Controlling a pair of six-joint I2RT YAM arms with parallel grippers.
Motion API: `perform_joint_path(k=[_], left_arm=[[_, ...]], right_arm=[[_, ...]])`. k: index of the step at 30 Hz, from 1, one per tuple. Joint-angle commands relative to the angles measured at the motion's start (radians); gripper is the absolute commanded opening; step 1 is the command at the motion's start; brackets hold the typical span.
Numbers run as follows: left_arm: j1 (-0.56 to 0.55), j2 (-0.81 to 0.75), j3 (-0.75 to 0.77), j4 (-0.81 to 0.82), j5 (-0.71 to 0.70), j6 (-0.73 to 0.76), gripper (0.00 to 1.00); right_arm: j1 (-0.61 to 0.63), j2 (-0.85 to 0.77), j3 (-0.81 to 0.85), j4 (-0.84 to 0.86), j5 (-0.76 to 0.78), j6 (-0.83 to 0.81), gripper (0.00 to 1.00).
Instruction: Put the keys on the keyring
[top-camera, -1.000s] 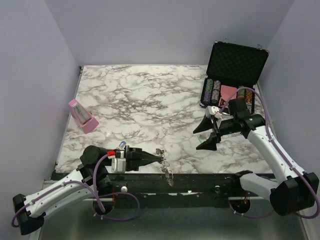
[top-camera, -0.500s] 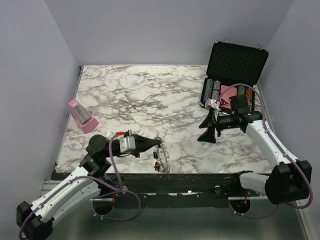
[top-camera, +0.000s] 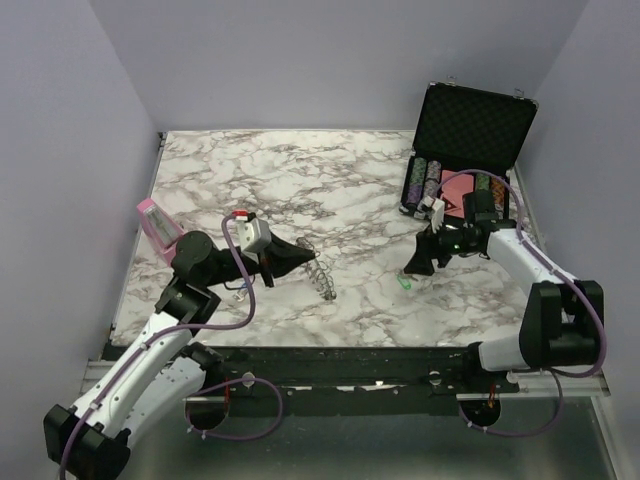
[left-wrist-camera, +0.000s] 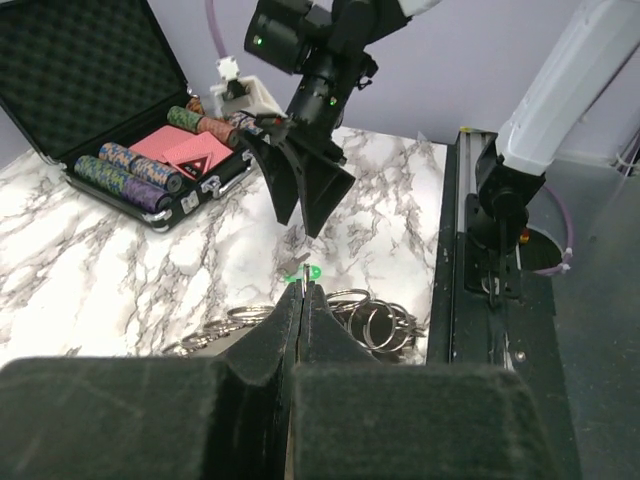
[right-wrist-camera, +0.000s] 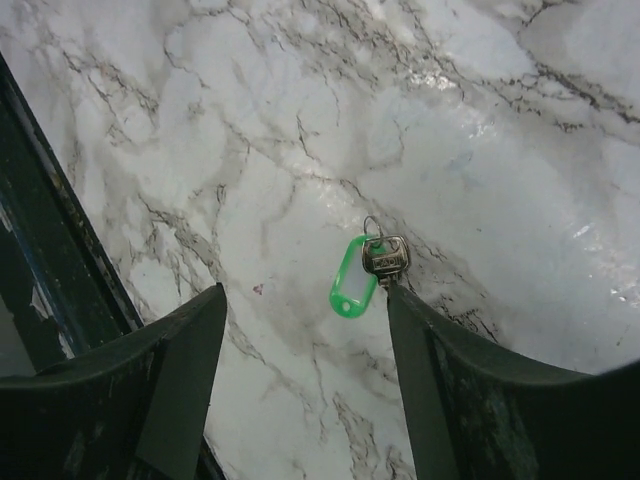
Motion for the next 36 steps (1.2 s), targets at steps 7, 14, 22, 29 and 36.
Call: perform_joint_path(k=[7,14,22,29,36], left_arm=[[0.003,-0.13,0.029,-0.235,0.008,0.187,0.0],[0.003,-0.122,0.044,-0.3,0.002,0.243,0.0],[0.003,-0.127,0.041,-0.307,0.002,0.254,0.0],[0.003,-0.126,0.039,-0.314,0.001,0.262,0.0],[0.003,-0.126,0.042,-0.32,-0.001,0.266,0.0]], right_arm=[[0.0,0.181,0.043,0.066,0.071,0.01,0.63],[0.009,0.292,0.102,0.044,0.061,-0.047,0.52],[0.053,0.37,0.152,0.032,0.069,-0.077,0.5],[0.063,0.398,0.161,0.003,0.069,-0.106,0.47],[0.07,0.412,0.17,-0.04,0.05,-0.14,0.43]])
